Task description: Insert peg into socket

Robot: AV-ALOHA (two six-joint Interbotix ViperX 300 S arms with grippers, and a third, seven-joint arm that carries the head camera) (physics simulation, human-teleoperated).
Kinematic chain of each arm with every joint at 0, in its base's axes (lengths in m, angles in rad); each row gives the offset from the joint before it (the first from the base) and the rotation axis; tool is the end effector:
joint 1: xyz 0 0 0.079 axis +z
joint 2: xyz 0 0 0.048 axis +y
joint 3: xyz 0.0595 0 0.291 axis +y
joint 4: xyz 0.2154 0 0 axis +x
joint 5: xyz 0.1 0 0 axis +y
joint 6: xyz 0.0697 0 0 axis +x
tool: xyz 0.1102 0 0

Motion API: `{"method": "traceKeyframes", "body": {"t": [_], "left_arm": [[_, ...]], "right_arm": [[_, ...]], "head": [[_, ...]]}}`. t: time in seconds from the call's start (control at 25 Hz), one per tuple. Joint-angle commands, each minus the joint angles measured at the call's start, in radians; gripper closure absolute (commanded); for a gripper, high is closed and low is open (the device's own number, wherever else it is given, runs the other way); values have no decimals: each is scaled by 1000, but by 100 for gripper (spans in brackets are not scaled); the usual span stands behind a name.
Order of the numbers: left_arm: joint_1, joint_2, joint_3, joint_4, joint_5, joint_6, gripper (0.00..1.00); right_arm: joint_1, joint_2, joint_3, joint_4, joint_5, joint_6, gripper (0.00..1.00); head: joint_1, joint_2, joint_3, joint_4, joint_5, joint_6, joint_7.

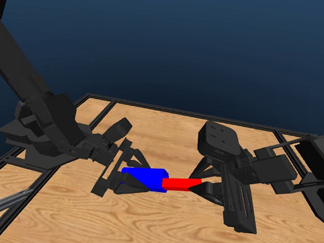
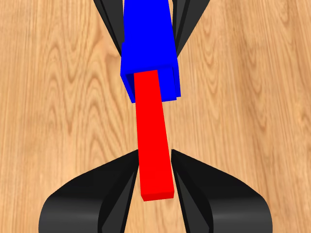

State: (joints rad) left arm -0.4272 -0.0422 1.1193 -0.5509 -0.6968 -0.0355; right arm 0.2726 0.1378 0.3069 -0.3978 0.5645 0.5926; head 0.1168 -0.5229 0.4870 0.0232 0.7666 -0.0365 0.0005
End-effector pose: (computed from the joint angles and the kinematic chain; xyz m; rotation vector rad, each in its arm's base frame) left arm 0.3423 -0.0894 0.0676 -0.2965 0.4330 0.0193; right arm 0.4749 0.0940 0.1259 0.0005 0.9428 -0.0601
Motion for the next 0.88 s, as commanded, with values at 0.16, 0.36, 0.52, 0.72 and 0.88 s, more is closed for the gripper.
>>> {"method": "traceKeyframes", "body": {"t": [0.16,0.36,0.52,0.72,0.88], "left_arm": [[16,7,-41,31,-13,2,100],[27,5,-68,55,13,4,100],[26,3,-62,57,36,-5,100],[35,10,-68,69,43,-16,100],[50,0,-66,68,50,-34,100]], "right_arm": [[-41,106,-118,83,-168,-102,100],[-50,208,-169,149,-257,-167,100],[-52,200,-135,172,-262,-173,100],[-49,168,-97,180,-252,-165,0],[-43,125,-43,186,-275,-151,0]], "head": [[3,-7,-9,1,-14,1,2],[-3,-4,-13,1,-19,9,7],[-8,-6,-12,0,-18,11,4],[-18,-8,-13,-1,-21,14,7],[-25,-9,-14,-2,-23,19,9]]}}
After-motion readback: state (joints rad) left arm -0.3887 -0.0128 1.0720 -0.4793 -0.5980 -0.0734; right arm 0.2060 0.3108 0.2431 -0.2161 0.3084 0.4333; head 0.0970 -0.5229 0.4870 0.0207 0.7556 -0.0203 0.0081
